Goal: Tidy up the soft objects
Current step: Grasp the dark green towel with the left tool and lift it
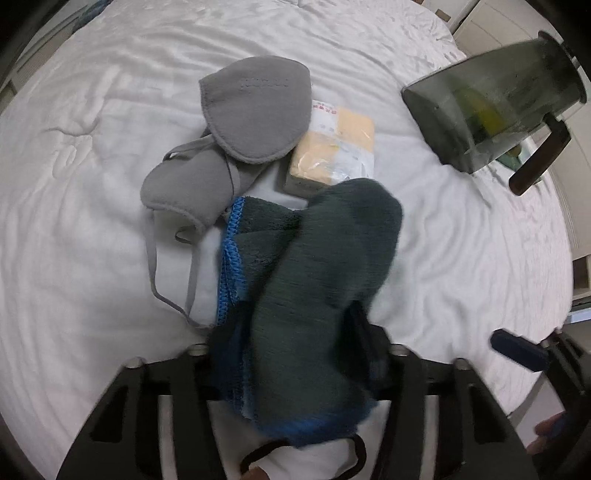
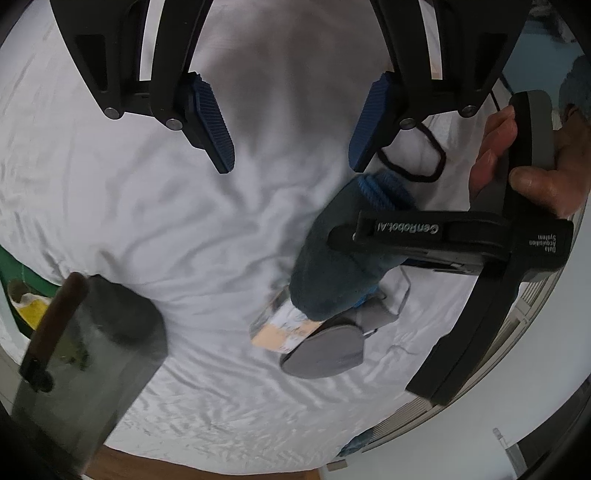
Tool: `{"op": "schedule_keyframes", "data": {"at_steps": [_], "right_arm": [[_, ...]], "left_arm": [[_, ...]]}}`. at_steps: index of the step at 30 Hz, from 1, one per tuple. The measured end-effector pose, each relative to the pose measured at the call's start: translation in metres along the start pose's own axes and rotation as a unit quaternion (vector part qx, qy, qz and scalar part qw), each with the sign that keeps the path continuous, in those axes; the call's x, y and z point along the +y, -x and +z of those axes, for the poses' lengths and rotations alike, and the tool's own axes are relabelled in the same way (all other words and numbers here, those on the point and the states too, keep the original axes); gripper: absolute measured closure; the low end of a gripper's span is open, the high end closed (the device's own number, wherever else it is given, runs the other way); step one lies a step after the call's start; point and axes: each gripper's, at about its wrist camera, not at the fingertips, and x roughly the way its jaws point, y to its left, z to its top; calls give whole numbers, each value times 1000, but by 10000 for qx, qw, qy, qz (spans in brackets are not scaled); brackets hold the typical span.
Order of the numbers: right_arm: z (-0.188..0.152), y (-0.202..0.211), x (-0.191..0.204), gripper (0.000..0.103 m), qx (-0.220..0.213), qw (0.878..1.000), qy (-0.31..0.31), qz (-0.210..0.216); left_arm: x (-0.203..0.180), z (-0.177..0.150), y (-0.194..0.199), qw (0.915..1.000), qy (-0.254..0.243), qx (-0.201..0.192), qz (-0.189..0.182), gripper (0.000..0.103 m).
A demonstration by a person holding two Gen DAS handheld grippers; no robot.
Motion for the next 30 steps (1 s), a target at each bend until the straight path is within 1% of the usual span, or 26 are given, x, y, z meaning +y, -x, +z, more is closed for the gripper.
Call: {"op": "schedule_keyframes", "data": {"at_steps": [1, 6, 8, 11, 13, 14, 16, 19, 23, 26, 30], "right_arm": [[0, -1, 2, 41, 11, 10000, 20, 31], [1, -7, 11, 48, 67, 9997, 104, 202], [1, -11, 16, 52, 90, 9995, 144, 280], [1, -17, 24, 59, 154, 9987, 233, 417], [-1, -22, 29, 66, 233, 9979, 279, 537], [-1, -25, 32, 67, 270, 9974, 305, 592], [-2, -30, 36, 73, 316, 9967, 353, 657], [-2, -40, 41, 80, 412, 9960, 401, 683], [-3, -51, 43, 80, 520, 9951, 378, 750], [-5, -56, 45, 85, 583, 9941, 400, 822], [-6, -67, 47, 85, 653, 9940, 355, 802]], "left_arm": [[2, -1, 2, 10000, 13, -14, -78, 70], [1, -3, 10, 9998, -48, -104, -153, 79], [0, -4, 15, 9997, -75, -184, -157, 80], [-2, -5, 20, 9995, -162, -237, -146, 82], [-2, -5, 23, 9993, -203, -275, -144, 82], [-3, -5, 23, 9992, -215, -291, -151, 82], [-2, -5, 25, 9991, -223, -319, -164, 83], [-2, -5, 27, 9989, -265, -338, -180, 82], [-2, -5, 29, 9987, -276, -376, -209, 82], [-2, -6, 30, 9986, -285, -384, -229, 82], [-1, -6, 31, 9987, -210, -388, -262, 82]]}}
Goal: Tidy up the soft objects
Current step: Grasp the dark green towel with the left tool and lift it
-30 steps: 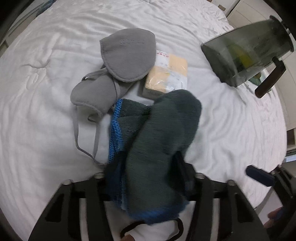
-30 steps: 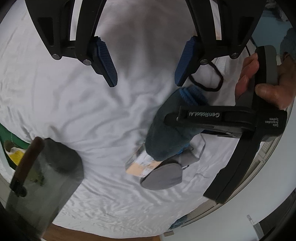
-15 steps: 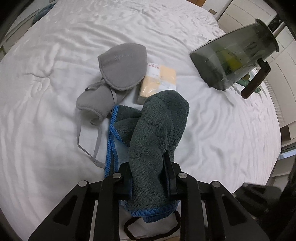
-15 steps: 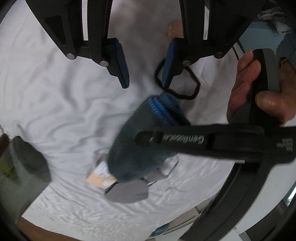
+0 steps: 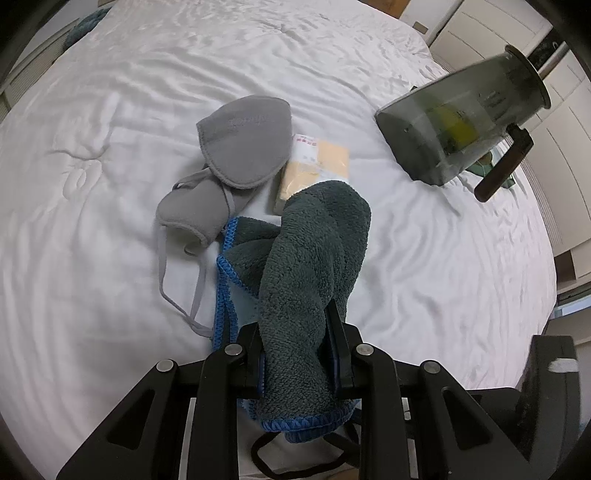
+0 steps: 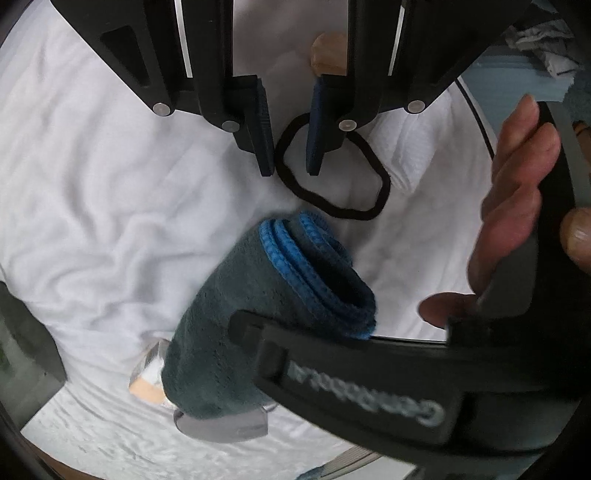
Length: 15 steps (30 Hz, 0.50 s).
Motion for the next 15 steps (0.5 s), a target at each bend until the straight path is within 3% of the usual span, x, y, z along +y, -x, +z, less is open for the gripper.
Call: {"op": "schedule_keyframes", "data": {"at_steps": [5, 7, 8, 15], "right_arm": [[1, -10, -7, 85, 53, 9999, -142, -46], [1, -12, -7, 98, 51, 9999, -127, -58], [0, -11, -8, 99, 51, 9999, -111, -92], [1, 5, -24, 99, -204, 9991, -278, -266]], "left_arm": [[-1, 0, 3, 10000, -50, -43, 21, 82], [-1, -1, 3, 10000, -47, -51, 24, 82], [-2, -1, 3, 10000, -48, -55, 31, 82], [-6, 1, 6, 9999, -54, -148, 20, 84]]}}
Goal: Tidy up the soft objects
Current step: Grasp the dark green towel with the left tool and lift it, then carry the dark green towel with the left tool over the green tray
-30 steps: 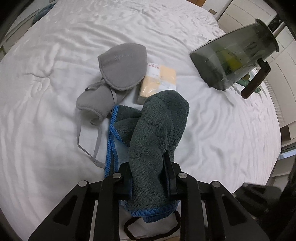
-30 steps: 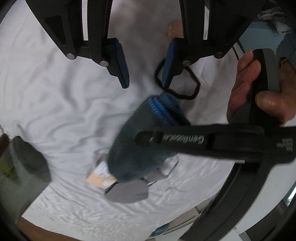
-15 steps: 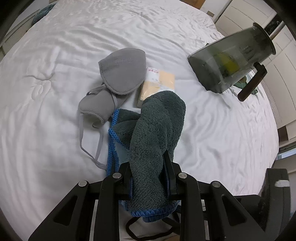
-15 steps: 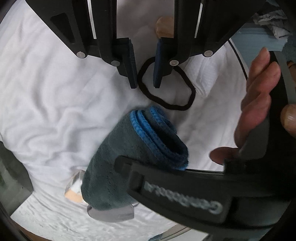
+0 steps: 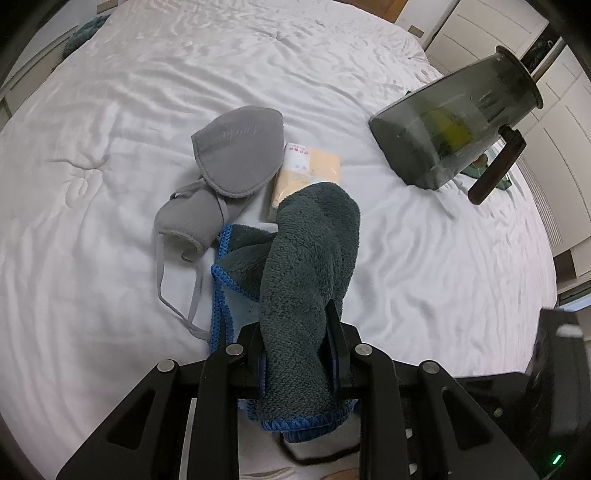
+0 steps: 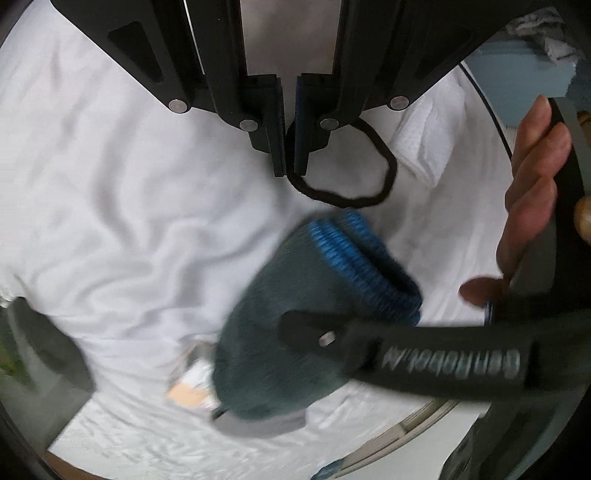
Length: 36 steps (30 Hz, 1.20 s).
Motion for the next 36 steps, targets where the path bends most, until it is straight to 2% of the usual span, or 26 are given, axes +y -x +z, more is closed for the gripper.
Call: {"op": "schedule_keyframes", "data": {"at_steps": [14, 20, 23, 36], "right_arm": [[-1, 42, -46, 99, -513, 9956, -476, -630], [-6, 71, -49, 99, -659, 9941, -567, -650], [-6, 73, -51, 99, -728, 9935, -590, -645], [-9, 100, -67, 99, -969, 9916, -699, -505]], "left_arm": [[-24, 2, 12, 9997, -93, -226, -81, 85], [-33, 2, 25, 9989, -112, -388, -224, 85], [-35, 1, 30, 9984, -66, -476, -291, 85], [-56, -1, 47, 9977, -127, -664, -109, 85]]}}
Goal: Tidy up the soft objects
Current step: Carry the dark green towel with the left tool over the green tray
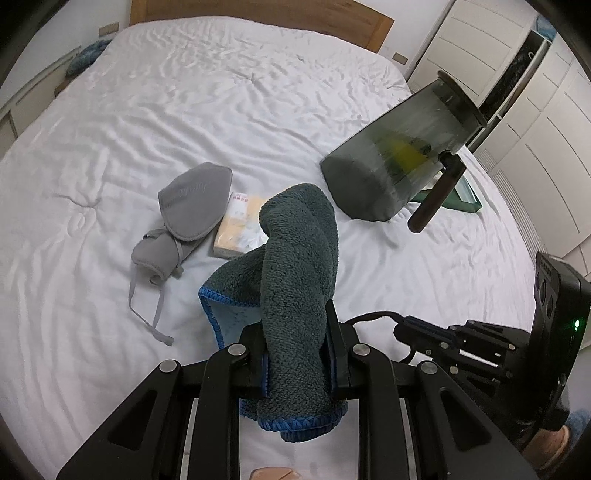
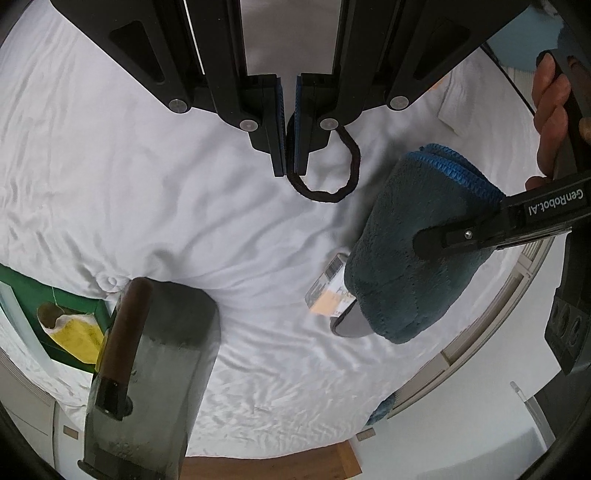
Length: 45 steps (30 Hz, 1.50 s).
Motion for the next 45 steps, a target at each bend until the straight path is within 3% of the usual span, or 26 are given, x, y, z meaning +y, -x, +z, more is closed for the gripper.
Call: {"op": "schedule_keyframes", "data": {"at_steps": [10, 18, 32, 45], "right_arm": [[3, 13, -18, 99, -61, 9999, -122, 39], [5, 48, -46, 99, -184, 9997, -183, -6], [3, 124, -143, 99, -483, 9971, -486, -338], [16, 190, -241, 99, -922, 9904, -667, -789]], "left_arm": [[-21, 8, 13, 9999, 0, -80, -118, 85], [-57, 17, 22, 9997, -33, -99, -225, 85], [-167, 37, 15, 9974, -274, -70, -656, 85], [-270, 87, -16, 9927, -508, -294, -1057, 85]]}}
